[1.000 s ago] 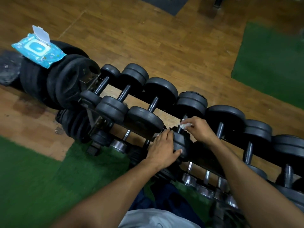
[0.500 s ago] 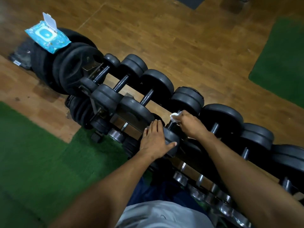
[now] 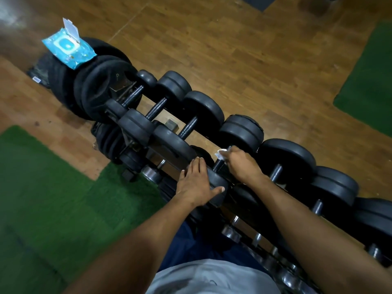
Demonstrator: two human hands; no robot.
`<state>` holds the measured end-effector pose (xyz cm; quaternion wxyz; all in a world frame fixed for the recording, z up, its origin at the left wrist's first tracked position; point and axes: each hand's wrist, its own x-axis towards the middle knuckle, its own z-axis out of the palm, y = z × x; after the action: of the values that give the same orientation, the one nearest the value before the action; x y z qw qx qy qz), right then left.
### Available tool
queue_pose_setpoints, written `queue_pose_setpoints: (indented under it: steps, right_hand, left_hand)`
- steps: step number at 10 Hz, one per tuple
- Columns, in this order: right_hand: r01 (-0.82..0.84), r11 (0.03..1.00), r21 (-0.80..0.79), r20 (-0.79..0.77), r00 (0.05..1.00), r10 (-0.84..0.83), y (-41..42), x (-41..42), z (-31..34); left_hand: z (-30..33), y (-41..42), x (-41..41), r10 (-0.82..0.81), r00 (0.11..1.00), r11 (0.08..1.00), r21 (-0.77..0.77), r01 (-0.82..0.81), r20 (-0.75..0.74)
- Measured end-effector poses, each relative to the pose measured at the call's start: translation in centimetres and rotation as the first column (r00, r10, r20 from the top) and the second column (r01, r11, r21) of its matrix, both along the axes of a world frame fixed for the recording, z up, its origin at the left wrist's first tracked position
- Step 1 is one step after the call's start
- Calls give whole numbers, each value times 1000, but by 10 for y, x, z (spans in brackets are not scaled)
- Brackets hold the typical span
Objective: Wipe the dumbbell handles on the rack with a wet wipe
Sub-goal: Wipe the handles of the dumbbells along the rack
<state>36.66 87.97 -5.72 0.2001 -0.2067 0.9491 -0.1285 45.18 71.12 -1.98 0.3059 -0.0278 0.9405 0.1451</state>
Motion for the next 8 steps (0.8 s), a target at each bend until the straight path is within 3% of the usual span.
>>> queue_pose_setpoints:
  steps: [2,4,6,7,8]
  right_hand:
    - [108,993,49,-58,993,-105,5,2,-8]
    - [-11,1000,15,-24,1000,12,2,17,-10]
    - [305,949,-78,26,952,-304,0,13,-12]
    - [491,860,-139,176,867,-466,-5,17,-1]
    - [720,672,-174,495,654,-573,-11,20,1]
  left_hand:
    - [0,3,-3,2,998,1000,-13,-1,61]
    - [-2,3,-5,0,997,1000,-16,1,74]
    - [-3,3,-4,2,998,1000,-8,-1,68]
    - [-4,2,-4,5,998,1000,-7,-4,62]
    - [-3,2,-4,4,998,1000,-5,-4,60]
